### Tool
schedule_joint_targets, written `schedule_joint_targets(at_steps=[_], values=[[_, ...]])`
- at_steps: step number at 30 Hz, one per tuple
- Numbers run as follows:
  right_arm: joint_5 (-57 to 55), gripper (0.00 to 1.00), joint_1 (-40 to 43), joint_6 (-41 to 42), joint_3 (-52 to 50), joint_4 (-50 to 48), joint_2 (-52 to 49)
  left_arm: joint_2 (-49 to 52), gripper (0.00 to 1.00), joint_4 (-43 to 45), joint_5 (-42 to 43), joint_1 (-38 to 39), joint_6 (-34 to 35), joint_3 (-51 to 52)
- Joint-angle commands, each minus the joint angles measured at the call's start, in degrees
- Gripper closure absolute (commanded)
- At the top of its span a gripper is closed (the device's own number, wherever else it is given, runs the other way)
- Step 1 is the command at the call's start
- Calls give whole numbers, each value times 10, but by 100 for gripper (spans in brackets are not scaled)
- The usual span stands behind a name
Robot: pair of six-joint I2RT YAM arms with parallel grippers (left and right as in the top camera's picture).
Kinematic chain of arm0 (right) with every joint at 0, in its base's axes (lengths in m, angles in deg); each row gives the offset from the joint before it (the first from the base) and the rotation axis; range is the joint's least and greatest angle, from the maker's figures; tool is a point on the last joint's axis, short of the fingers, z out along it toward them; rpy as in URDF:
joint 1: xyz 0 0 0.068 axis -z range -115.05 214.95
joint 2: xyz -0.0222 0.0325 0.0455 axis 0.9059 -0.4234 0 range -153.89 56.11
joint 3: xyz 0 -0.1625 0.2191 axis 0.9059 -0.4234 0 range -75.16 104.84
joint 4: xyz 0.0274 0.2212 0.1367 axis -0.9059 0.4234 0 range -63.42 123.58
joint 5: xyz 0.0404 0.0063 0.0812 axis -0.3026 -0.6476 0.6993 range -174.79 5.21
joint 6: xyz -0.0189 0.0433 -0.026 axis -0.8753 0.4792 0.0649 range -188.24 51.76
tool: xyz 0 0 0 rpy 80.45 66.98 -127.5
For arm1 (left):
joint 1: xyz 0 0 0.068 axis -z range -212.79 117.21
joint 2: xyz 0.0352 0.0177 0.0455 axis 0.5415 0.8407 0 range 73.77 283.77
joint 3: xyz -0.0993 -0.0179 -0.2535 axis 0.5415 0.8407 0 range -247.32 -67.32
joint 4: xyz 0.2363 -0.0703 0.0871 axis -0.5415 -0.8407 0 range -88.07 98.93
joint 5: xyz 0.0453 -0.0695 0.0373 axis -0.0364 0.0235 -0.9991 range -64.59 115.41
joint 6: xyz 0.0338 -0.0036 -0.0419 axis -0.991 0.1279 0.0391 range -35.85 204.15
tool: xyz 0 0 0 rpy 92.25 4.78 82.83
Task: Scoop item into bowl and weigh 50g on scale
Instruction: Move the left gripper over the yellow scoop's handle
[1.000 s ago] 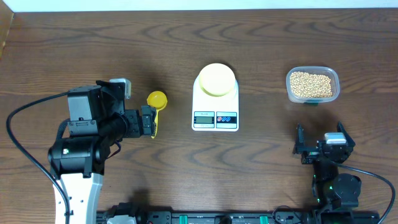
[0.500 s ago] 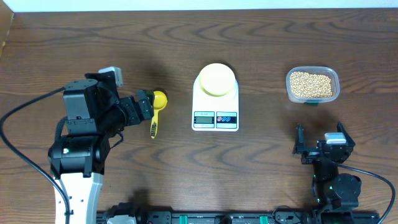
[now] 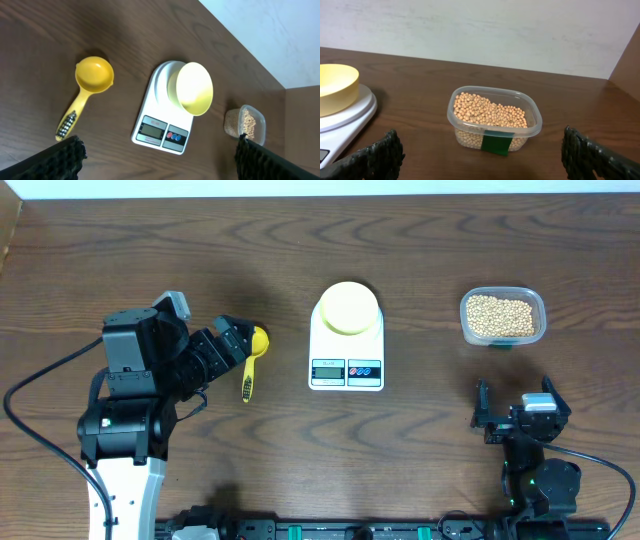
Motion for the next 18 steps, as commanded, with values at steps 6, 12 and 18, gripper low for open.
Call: schedule_joint_targets(at_steps=[6,12,18], values=[[-4,1,-3,4,-1,2,3,3,14,-20,14,3,-48,-9],[-4,1,-3,4,-1,2,3,3,66,-29,14,3,-47,-9],[-4,1,-3,4,-1,2,3,3,93,-29,14,3,-11,-9]])
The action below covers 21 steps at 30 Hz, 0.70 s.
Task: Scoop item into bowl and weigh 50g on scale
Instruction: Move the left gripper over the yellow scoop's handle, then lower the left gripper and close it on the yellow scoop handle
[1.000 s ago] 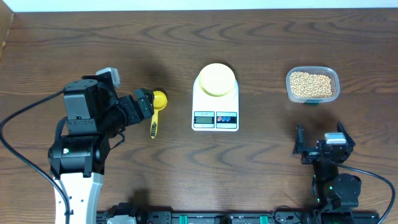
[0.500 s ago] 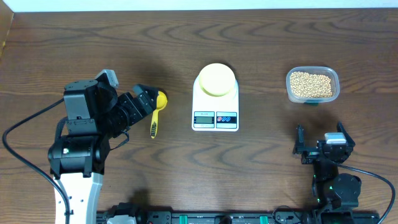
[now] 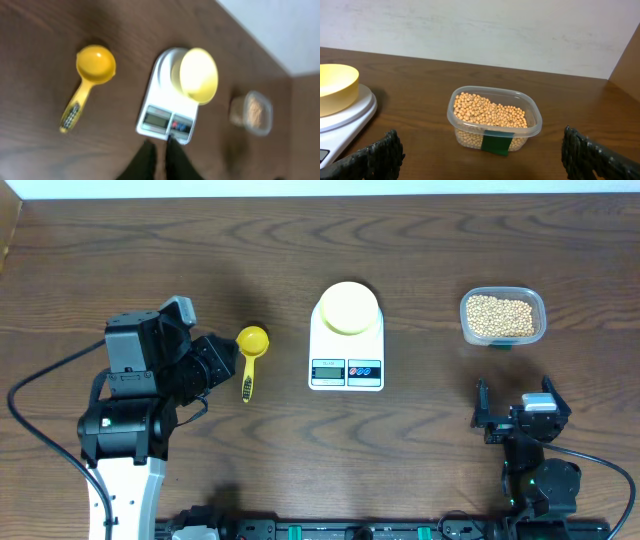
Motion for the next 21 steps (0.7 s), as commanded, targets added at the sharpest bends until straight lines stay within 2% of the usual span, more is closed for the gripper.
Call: schedule_joint_targets(at_steps=[1,11,16,18,21], values=[[-4,1,-3,4,-1,2,3,2,93,0,3,2,24,-9],[-4,1,-3,4,-1,2,3,2,93,-18,25,30,19,-9],[-4,1,-3,4,-1,2,3,3,93,-25,-31,93,21,-13],[-4,1,-3,4,-1,2,3,10,93,-49,-65,119,37,-26],[-4,1,-3,4,-1,2,3,32,93,-97,-64,149,36,-61]])
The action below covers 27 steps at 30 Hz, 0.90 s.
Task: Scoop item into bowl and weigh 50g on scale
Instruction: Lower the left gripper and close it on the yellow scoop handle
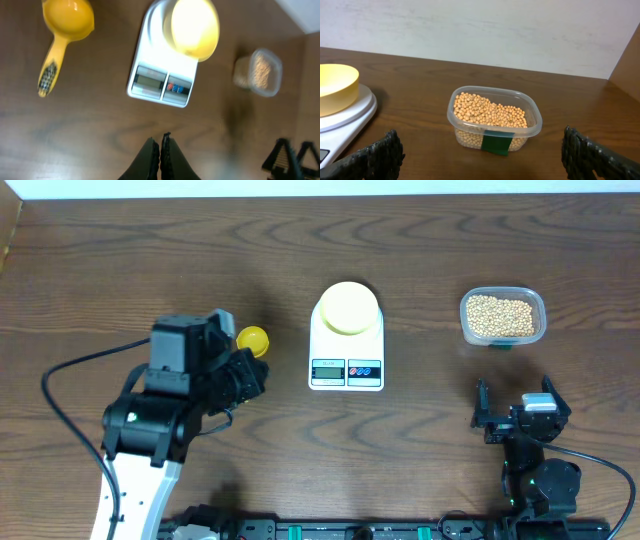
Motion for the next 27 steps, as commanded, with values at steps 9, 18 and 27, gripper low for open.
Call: schedule_joint_targets(at_steps=[9,18,27], values=[[-4,1,-3,4,-1,2,3,145,93,-193,-146,114,-18,-165],[-4,1,-3,4,-1,2,3,190,92,-155,-246,53,-2,-151],[-4,1,-3,4,-1,2,3,285,53,-122,-147,-73,-123,-103]])
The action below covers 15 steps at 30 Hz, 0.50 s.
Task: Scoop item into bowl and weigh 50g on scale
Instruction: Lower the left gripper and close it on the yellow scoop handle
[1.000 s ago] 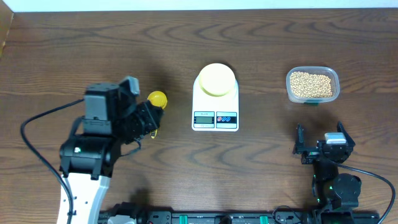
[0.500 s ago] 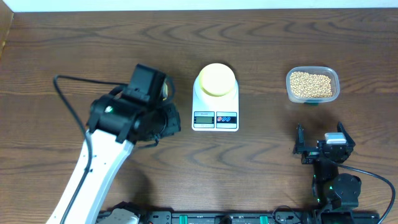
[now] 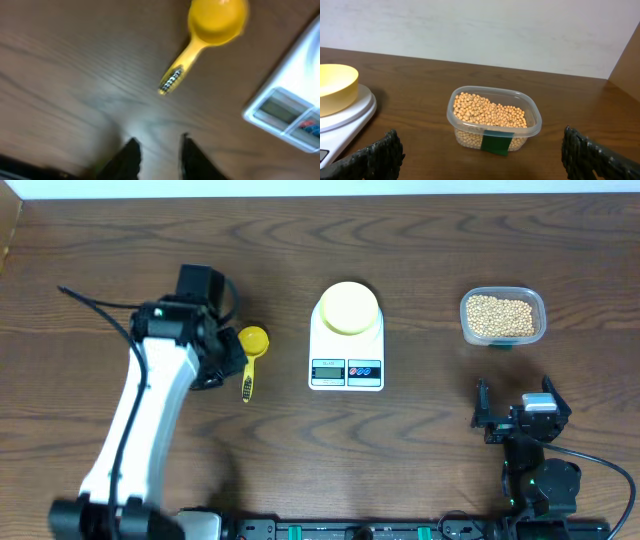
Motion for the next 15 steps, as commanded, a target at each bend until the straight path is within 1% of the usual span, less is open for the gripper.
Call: schedule_joint_targets(at_steps=[1,2,5,9,15], values=[[-3,1,-3,4,-1,2,3,36,34,17,83,-28,-105,7],[-3,1,-3,4,-1,2,3,46,27,26,103,-34,-128,7],[-3,1,-3,4,-1,2,3,74,19,46,149,-46,-188,7],[-3,1,-3,4,-1,2,3,114,18,51,151,-49,-238,7],[-3,1,-3,4,-1,2,3,167,18,70,151,-49,-257,9]])
